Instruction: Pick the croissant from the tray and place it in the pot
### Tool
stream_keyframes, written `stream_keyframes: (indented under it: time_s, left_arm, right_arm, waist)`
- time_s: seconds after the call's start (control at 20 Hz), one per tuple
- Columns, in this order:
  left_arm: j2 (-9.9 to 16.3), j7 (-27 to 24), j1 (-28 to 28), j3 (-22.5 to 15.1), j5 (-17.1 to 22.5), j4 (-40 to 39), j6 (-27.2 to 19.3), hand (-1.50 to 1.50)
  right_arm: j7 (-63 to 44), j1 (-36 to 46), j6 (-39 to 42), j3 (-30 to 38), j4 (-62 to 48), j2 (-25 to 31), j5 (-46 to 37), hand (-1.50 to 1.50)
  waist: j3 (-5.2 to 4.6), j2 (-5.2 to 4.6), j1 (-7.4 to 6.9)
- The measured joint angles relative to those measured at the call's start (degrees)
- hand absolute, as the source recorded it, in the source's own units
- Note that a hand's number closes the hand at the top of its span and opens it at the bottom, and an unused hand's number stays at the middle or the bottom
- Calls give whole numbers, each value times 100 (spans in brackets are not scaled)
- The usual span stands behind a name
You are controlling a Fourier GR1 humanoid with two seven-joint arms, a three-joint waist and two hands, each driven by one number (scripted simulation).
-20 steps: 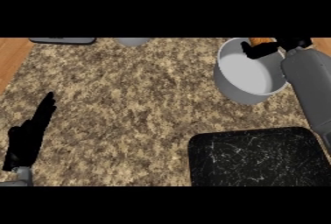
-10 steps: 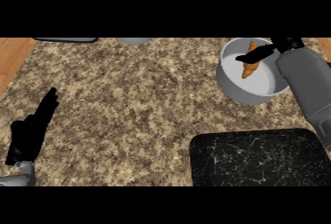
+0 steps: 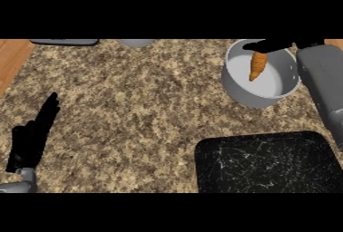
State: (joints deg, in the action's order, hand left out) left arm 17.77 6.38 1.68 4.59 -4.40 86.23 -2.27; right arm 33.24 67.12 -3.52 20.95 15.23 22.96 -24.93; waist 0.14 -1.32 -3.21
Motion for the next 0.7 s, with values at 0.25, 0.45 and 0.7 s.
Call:
stream_keyframes:
  time_s: [0.25, 0.45, 0.7]
  left_arm:
    - [18, 35, -88, 59, -6, 68, 12, 0]
    - [19, 158, -130, 74, 5, 225, 40, 0]
    - [-54, 30, -190, 81, -55, 130, 21, 0]
  right_arm:
    - [-67, 51, 767, 356, -164, 311, 425, -150]
    - [39, -86, 1458, 508, -287, 653, 625, -150]
    - [246, -430, 2240, 686, -346, 1138, 862, -150]
  waist:
    - [-7, 44, 76]
    - [-5, 49, 93]
    - [-6, 55, 138]
